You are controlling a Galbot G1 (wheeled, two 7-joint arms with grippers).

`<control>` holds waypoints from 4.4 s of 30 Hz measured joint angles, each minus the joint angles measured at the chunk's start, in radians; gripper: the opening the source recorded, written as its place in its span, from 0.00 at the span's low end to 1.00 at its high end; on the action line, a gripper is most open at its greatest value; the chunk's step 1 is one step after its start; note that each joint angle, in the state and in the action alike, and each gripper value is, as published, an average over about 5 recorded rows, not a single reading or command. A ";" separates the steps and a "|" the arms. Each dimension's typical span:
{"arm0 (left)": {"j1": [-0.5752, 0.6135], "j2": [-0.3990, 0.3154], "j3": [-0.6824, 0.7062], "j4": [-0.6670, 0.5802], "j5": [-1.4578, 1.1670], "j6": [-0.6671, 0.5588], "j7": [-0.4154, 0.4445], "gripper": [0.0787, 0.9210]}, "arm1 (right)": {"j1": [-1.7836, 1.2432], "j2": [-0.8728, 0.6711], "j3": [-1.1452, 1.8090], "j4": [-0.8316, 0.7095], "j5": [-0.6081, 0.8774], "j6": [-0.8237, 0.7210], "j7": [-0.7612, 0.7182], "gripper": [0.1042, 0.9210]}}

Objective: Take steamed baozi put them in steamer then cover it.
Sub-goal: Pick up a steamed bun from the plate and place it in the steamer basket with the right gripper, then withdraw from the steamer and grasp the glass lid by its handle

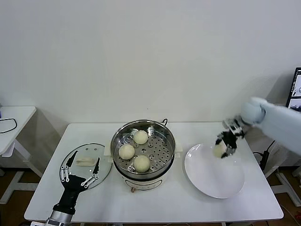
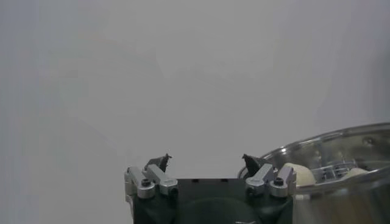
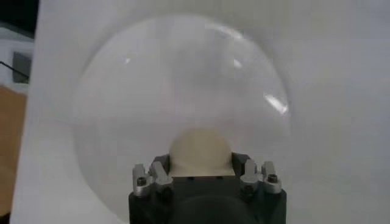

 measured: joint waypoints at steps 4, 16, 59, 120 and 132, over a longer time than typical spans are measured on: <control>-0.001 0.001 0.000 -0.003 0.000 0.001 0.000 0.88 | 0.133 0.069 -0.081 0.045 0.099 -0.034 -0.005 0.69; -0.013 0.000 0.006 0.001 0.000 0.001 -0.002 0.88 | 0.310 0.334 -0.220 0.085 0.338 -0.123 0.069 0.69; -0.011 0.007 0.000 0.020 -0.001 -0.015 -0.011 0.88 | 0.159 0.591 -0.323 -0.027 0.341 -0.182 0.208 0.84; -0.129 0.060 -0.067 0.288 0.812 0.080 -0.212 0.88 | -1.556 0.344 1.541 0.345 0.143 0.508 1.452 0.88; -0.210 0.052 -0.040 0.457 1.019 0.119 -0.267 0.88 | -1.725 0.430 1.694 0.372 0.096 0.520 1.450 0.88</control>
